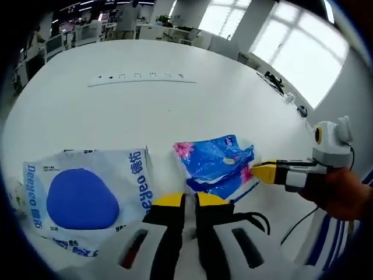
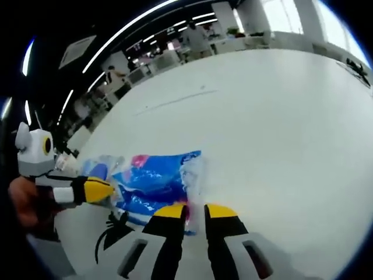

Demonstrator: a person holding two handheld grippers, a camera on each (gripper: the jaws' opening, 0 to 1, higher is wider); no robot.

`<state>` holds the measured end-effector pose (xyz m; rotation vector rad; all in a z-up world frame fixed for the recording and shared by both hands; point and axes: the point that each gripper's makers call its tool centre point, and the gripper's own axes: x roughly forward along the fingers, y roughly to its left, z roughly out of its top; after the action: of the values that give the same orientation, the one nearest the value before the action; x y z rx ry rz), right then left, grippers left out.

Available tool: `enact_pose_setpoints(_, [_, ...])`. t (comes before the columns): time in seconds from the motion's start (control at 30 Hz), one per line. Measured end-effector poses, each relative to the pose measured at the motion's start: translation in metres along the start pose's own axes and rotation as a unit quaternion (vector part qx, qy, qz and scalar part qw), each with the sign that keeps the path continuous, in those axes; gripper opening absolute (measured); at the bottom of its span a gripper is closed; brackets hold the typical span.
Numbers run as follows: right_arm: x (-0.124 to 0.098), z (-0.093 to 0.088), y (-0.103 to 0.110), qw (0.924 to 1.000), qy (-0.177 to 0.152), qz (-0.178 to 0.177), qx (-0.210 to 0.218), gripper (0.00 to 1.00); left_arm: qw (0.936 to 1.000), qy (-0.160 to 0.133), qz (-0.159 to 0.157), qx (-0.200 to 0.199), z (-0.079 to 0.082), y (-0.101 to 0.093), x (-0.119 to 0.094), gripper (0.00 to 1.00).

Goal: Arrange the tabletop items into an orderly group along one side of the table until the central work area is clear of visible clutter.

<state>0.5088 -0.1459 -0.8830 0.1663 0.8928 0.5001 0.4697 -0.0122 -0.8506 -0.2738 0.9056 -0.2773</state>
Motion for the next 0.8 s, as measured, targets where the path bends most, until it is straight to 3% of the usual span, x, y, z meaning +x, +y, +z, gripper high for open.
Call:
enact_pose_setpoints(0.17, [-0.015, 0.001, 0.008, 0.9999, -0.01, -0.002, 0.004, 0.15, 0.9999, -0.009, 0.008, 0.004, 0.002, 0.003, -0.006, 0.1])
enact_pose_setpoints(0.5, [-0.02, -0.004, 0.002, 0.9998, -0.016, -0.012, 0.008, 0.18, 0.9996, -0.028, 0.009, -0.002, 0.0, 0.003, -0.019, 0.11])
enact_pose_setpoints(0.63, [-0.034, -0.013, 0.011, 0.9996, -0.022, -0.012, 0.015, 0.2, 0.9991, -0.032, 0.008, -0.026, -0.013, 0.002, -0.026, 0.1])
enact_pose_setpoints(0.67, [-0.028, -0.01, 0.012, 0.9996, -0.021, -0.012, 0.015, 0.19, 0.999, -0.032, 0.008, -0.029, -0.017, 0.001, -0.028, 0.1])
enact_pose_setpoints(0.8, [-0.036, -0.026, 0.014, 0.9996, -0.017, -0.014, 0.018, 0.19, 0.9992, -0.028, 0.007, -0.03, -0.033, -0.001, -0.03, 0.1])
